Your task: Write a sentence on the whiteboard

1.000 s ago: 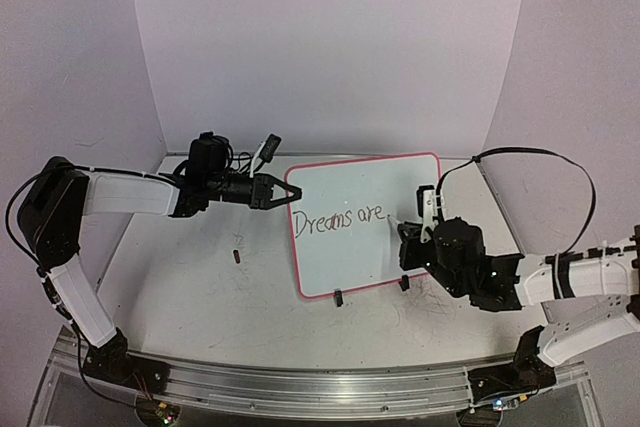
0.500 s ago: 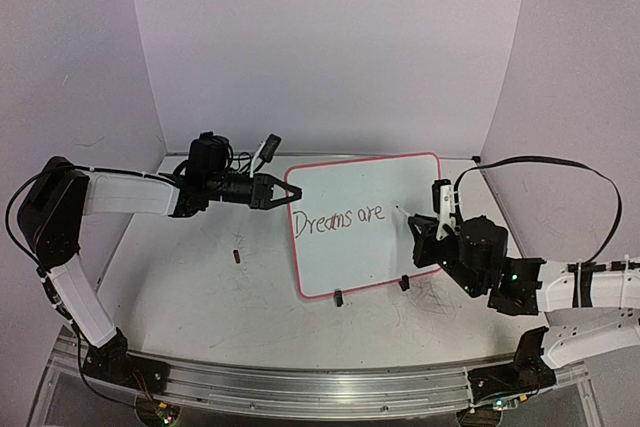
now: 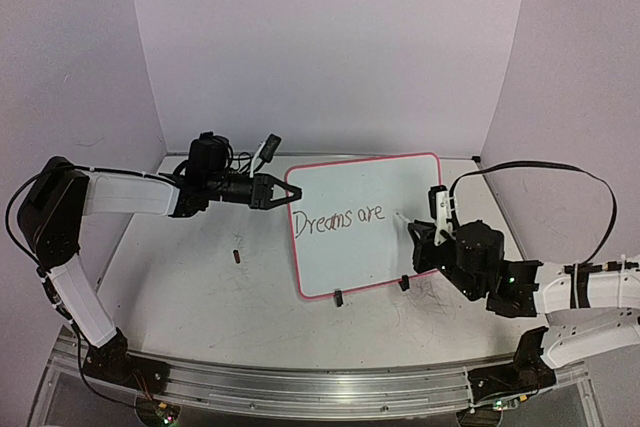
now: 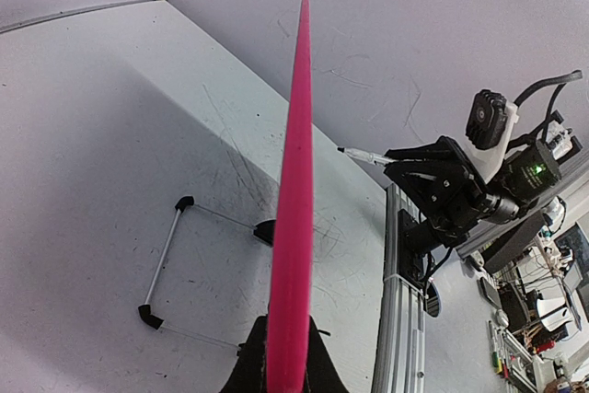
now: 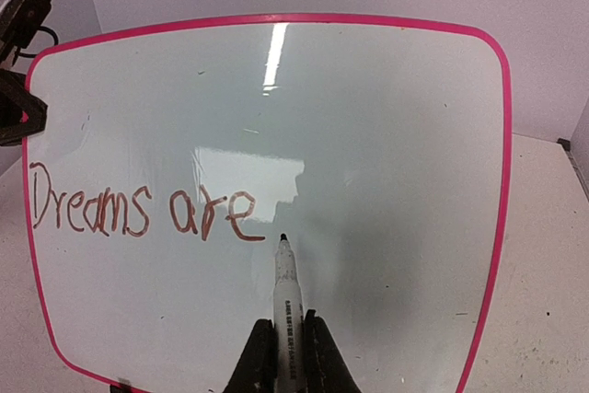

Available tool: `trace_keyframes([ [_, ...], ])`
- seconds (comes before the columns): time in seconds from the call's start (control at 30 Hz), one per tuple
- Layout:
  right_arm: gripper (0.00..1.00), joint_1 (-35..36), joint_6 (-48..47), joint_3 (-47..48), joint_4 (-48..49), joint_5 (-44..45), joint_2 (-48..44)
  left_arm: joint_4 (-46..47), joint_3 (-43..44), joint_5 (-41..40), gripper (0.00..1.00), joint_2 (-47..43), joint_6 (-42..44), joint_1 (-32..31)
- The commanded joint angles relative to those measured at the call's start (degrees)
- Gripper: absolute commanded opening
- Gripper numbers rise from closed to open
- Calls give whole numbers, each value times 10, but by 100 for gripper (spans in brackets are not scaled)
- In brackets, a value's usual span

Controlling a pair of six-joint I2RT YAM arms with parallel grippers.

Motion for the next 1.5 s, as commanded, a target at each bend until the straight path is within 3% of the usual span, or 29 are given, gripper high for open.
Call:
trace_keyframes([
  [0.0,0,-6,-9,4,15,2,4,-19,4,-28,0,-21,8,1],
  [0.53,0,-20,-27,0,12,-16,-18,-20,4,-29,0,-20,9,1],
  [0.8,0,-25,-16,0,-3,44,-41,-21,5,-29,0,-19,9,1],
  [1.03,0,-45,-39,15,14,-31,-19,-22,5,-28,0,-19,9,0],
  [1.47,0,-56,-61,45,66,-52,45,-22,5,-27,0,-19,9,-1],
])
